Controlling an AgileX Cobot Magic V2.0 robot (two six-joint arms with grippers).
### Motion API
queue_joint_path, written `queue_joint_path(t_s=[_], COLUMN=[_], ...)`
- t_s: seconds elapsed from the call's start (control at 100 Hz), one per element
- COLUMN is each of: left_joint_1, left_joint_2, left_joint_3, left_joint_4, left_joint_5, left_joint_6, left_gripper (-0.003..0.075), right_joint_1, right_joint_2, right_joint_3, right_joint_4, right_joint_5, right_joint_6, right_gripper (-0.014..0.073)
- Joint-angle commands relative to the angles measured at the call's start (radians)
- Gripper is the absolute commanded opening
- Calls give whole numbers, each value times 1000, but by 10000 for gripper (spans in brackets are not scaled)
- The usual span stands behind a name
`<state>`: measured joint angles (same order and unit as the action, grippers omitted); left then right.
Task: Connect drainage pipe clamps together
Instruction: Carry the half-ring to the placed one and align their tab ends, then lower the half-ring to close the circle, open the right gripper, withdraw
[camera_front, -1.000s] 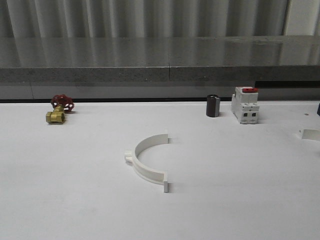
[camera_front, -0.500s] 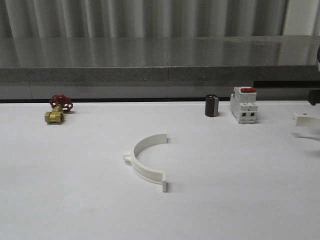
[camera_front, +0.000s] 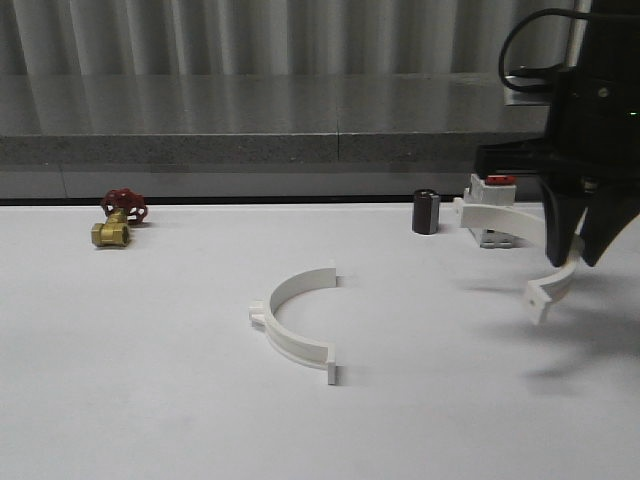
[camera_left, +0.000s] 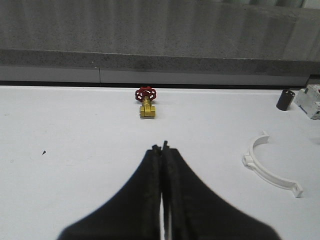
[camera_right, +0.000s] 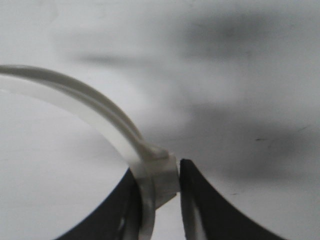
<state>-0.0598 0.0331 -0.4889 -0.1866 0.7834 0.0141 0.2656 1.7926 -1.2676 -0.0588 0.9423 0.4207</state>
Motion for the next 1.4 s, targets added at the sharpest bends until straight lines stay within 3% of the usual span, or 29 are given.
queue_joint_path(t_s=[0.0, 0.38, 1.39], left_joint_1=[0, 0, 0], left_joint_2=[15, 15, 15], left_joint_3=[-23, -23, -23], left_joint_4=[-11, -11, -11], left_joint_5=[-76, -76, -76], left_joint_6=[-6, -6, -6], left_gripper=[-20, -20, -20], right_joint_1=[40, 196, 240], right_joint_2=[-44, 66, 199], right_joint_3=[-30, -121, -199], right_joint_4=[-6, -15, -2], right_joint_5=[-4, 33, -53], right_joint_6=[69, 279, 316], right_gripper=[69, 69, 69])
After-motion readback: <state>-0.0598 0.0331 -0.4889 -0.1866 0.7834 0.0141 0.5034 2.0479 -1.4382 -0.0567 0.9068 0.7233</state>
